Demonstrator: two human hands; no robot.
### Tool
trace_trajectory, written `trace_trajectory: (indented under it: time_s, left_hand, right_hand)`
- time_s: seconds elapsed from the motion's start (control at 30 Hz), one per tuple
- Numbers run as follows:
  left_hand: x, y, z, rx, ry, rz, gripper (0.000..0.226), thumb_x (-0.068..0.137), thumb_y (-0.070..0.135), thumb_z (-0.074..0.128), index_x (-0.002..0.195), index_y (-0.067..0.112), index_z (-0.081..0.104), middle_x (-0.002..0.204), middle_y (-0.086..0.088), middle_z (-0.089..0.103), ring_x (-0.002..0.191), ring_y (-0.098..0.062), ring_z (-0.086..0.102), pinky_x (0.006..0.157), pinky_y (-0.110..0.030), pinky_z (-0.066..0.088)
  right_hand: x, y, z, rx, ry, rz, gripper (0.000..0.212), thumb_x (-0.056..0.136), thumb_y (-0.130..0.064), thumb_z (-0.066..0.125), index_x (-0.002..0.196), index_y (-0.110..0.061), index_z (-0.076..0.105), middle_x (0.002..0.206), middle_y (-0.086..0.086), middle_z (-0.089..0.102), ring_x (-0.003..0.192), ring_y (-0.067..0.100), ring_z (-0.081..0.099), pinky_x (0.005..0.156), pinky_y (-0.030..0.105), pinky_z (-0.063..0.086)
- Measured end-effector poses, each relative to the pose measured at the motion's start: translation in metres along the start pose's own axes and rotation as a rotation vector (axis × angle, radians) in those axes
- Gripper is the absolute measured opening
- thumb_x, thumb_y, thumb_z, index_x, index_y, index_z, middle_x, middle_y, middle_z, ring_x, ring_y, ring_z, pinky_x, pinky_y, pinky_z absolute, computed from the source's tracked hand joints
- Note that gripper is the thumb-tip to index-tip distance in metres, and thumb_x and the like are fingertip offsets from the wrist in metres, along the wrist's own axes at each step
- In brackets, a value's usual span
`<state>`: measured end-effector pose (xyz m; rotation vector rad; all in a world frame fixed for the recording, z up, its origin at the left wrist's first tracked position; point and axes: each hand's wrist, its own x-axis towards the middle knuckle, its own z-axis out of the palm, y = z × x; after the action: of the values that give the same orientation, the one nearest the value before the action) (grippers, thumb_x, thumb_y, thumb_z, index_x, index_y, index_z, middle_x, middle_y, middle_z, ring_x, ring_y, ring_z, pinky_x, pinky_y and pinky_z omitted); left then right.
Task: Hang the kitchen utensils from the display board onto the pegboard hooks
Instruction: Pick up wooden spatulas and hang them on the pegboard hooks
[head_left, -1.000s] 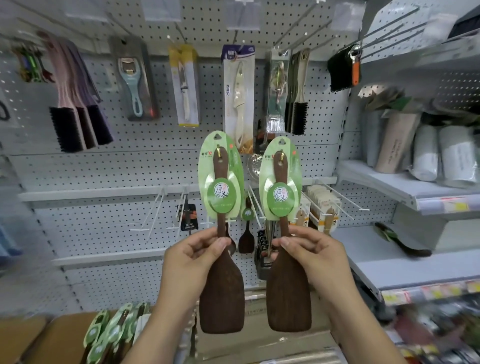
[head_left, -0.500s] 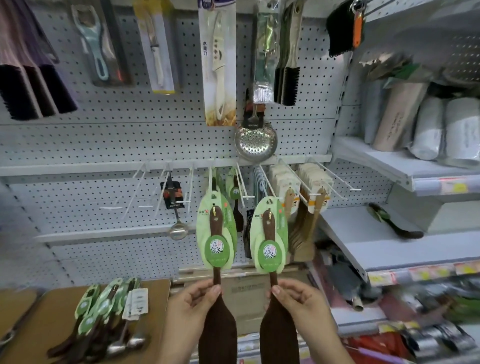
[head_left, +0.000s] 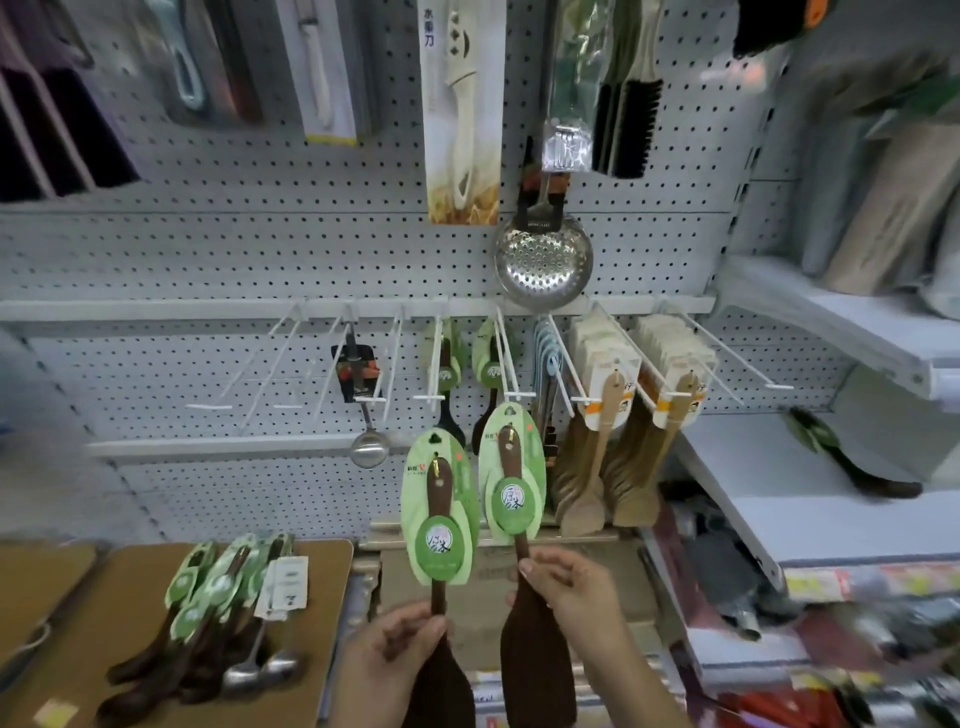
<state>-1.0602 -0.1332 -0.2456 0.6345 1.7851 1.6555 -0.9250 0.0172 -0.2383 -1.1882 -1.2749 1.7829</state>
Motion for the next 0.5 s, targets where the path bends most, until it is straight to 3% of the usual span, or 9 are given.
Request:
trace_trajectory:
  time_s: [0.07,0.17,0.27,0.4,0.43,0.5]
  left_hand:
    - [0.009,-0.005,-0.002,0.020,0.002,-0.006,0.021,0.075,-0.013,0.074,0.080,0.007,0.077,0.073,-0.012,0.076,0.066,-0.010,0.072,0.063,-0.009,0.052]
    - [0.020,-0.015,-0.004,0.075,-0.011,-0.004,0.017,0.075,-0.005,0.078,0.086,0.008,0.078,0.076,-0.006,0.077,0.074,-0.014,0.074,0.069,-0.009,0.053]
    - [0.031,-0.021,-0.008,0.085,-0.017,-0.013,0.017,0.076,-0.004,0.077,0.088,0.008,0.078,0.077,-0.004,0.077,0.080,-0.020,0.074,0.072,-0.012,0.054]
    - [0.039,-0.012,-0.009,0.094,-0.054,0.034,0.022,0.073,-0.010,0.076,0.076,0.012,0.079,0.069,0.015,0.074,0.062,-0.005,0.069,0.062,-0.005,0.048]
    - [0.041,-0.012,-0.009,0.074,-0.057,0.022,0.023,0.073,-0.011,0.076,0.075,0.011,0.078,0.067,0.018,0.073,0.060,-0.002,0.068,0.061,-0.004,0.047]
    - [0.045,-0.014,-0.008,0.067,-0.062,0.001,0.022,0.073,-0.011,0.076,0.075,0.011,0.078,0.066,0.018,0.072,0.060,0.002,0.067,0.061,-0.003,0.047]
  right_hand:
    - [0.012,0.000,0.006,-0.019,0.020,0.008,0.011,0.086,0.005,0.070,0.097,0.003,0.069,0.085,0.021,0.076,0.086,0.044,0.072,0.086,0.050,0.058]
    - [0.027,0.001,0.008,-0.079,0.038,-0.024,0.011,0.085,0.003,0.072,0.095,-0.001,0.071,0.081,0.014,0.077,0.076,0.022,0.073,0.079,0.035,0.060]
    - [0.040,0.007,0.009,-0.155,0.066,-0.049,0.011,0.085,-0.001,0.074,0.095,-0.003,0.073,0.079,0.008,0.078,0.077,0.019,0.073,0.081,0.032,0.059]
    - [0.047,0.012,0.009,-0.184,0.129,-0.100,0.010,0.083,-0.001,0.076,0.086,-0.010,0.075,0.077,0.002,0.078,0.079,0.013,0.074,0.074,0.018,0.056]
    - [0.047,0.013,0.009,-0.186,0.135,-0.105,0.012,0.082,0.000,0.076,0.084,-0.012,0.076,0.076,0.002,0.078,0.077,0.010,0.074,0.074,0.017,0.056]
    - [0.051,0.019,0.006,-0.186,0.130,-0.098,0.013,0.083,0.000,0.076,0.083,-0.013,0.077,0.080,0.006,0.078,0.082,0.017,0.075,0.083,0.031,0.058]
